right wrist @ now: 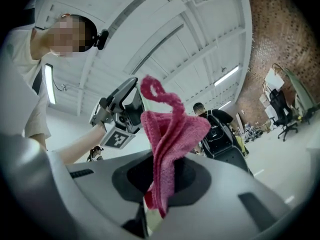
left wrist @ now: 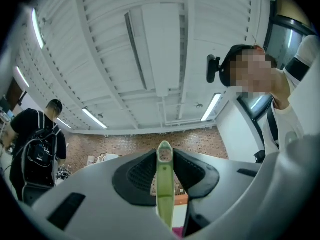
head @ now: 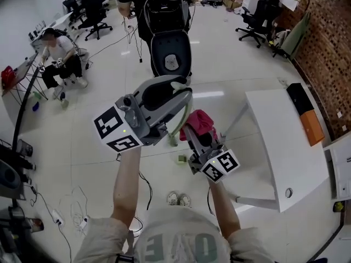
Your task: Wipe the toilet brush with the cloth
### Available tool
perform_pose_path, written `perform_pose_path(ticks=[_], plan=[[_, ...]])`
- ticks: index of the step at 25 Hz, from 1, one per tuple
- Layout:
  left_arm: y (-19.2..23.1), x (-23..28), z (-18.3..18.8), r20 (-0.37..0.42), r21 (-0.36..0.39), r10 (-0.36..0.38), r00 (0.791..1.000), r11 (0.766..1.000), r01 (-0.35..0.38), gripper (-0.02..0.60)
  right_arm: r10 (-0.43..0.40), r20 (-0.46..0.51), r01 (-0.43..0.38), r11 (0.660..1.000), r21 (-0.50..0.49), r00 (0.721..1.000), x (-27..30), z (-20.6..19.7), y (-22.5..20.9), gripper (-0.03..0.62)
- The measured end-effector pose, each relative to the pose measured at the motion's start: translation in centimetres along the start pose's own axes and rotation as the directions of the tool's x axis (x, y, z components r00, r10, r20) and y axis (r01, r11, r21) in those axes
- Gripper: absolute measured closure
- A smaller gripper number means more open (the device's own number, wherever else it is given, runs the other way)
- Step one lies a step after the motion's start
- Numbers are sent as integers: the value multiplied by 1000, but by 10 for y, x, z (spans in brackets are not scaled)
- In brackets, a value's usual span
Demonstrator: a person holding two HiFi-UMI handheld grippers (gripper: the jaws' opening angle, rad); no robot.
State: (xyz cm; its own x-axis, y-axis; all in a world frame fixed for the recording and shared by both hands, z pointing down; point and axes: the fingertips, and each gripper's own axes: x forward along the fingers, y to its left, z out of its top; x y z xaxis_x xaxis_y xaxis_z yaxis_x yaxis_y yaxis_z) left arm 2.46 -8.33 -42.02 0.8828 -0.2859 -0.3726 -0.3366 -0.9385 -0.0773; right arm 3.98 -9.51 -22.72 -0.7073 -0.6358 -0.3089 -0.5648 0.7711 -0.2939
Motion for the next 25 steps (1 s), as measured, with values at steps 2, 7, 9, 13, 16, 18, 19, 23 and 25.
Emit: perform_pose_path(ticks=[2, 7, 9, 13, 16, 18, 19, 23, 25], plan=[[0, -9, 13, 18, -2, 11, 1000, 1000, -11, 471, 6, -10, -6, 1000, 21, 1000, 6, -13, 12, 563], [0, -37, 47, 77, -12, 29, 997, 1000, -28, 471, 30, -35, -27, 998, 64, 999, 20, -42, 51, 563], [-1, -47, 56, 93, -12, 36, 995, 999, -35, 471, 41, -45, -38, 997, 69, 998, 24, -51, 64, 563], [13, -68, 53, 53, 31, 126, 991, 991, -128, 471, -51, -56, 50, 999, -19, 997, 21, -47, 71, 563], [27, -75, 36, -13, 79, 212, 977, 974, -211, 471, -99, -57, 92, 990, -105, 994, 13, -30, 84, 563], [32, -74, 23, -44, 100, 252, 967, 964, -247, 471, -91, -87, 75, 983, -165, 992, 16, -33, 100, 563], [32, -74, 19, -51, 102, 265, 963, 960, -259, 471, -92, -108, 70, 978, -196, 990, 20, -39, 105, 563], [26, -74, 14, -35, 61, 266, 963, 963, -264, 471, -172, -176, 124, 960, -252, 969, 38, -71, 98, 563], [20, -74, 17, -11, 21, 247, 969, 969, -247, 471, -235, -189, 183, 949, -256, 954, 39, -75, 87, 563]])
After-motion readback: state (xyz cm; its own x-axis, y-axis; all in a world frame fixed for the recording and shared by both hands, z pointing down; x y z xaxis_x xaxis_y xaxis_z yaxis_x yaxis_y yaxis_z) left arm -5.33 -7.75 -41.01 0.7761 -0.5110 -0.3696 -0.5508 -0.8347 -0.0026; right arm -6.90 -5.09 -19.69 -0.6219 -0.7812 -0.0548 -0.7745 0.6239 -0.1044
